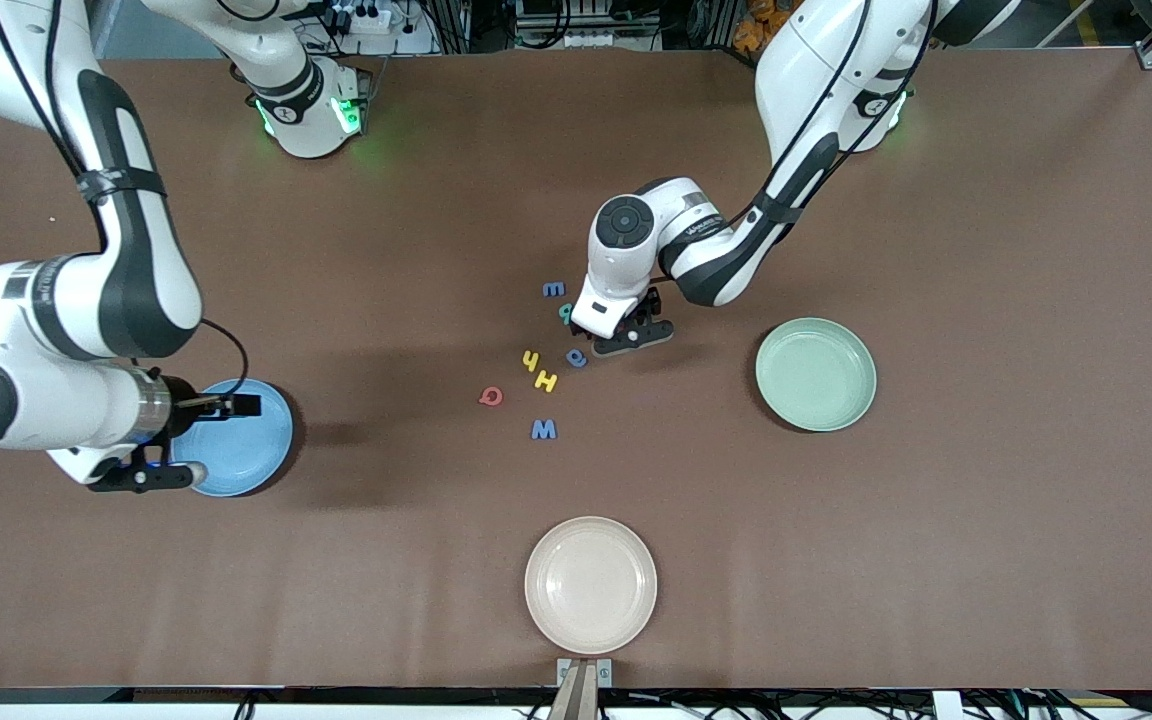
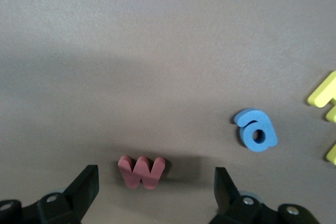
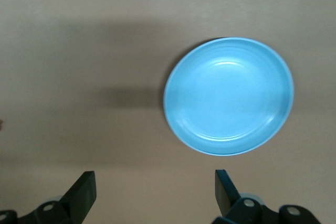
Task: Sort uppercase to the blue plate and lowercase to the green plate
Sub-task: 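Lower the left gripper onto the pink w while the right gripper moves out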
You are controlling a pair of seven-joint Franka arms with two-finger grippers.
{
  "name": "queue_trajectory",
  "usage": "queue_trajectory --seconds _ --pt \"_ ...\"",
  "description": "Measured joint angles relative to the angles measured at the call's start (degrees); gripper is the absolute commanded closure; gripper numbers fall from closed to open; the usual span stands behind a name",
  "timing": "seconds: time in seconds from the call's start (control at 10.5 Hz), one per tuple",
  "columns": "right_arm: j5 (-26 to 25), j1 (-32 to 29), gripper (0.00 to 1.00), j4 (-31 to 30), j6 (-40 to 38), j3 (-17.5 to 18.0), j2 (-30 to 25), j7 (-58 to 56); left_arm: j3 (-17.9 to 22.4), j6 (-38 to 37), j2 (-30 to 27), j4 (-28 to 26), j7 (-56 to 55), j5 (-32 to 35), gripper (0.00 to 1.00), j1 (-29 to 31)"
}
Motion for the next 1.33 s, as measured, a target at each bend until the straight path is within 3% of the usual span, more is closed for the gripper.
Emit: queue_trajectory --seconds 0.1,0.38,0.95,1.14,1.33 --pt "0.18 1.01 0.0 -0.29 -1.0 0.03 0.35 0.17 -0.04 -0.22 0.24 -0.05 0.54 0.0 0.16 0.0" --pt "0.28 1.92 0.0 -1.3 -4.27 0.0 0.9 0.26 -0.06 -0.68 0.42 -0.28 1.48 0.0 0.37 0.03" --pt "0.31 1.84 0.0 -1.13 -3.87 -0.07 0.82 0.25 -0.05 -1.01 0.42 -0.32 2.62 0.0 0.37 0.43" --pt "0.33 1.85 0.0 -1.13 -3.72 -0.07 0.82 0.25 -0.05 -1.01 0.42 -0.32 3.09 0.0 0.45 0.9" --pt "0.37 1.9 0.0 -1.16 -3.73 -0.02 0.82 0.24 -0.07 -0.93 0.41 -0.25 3.11 0.0 0.47 1.01"
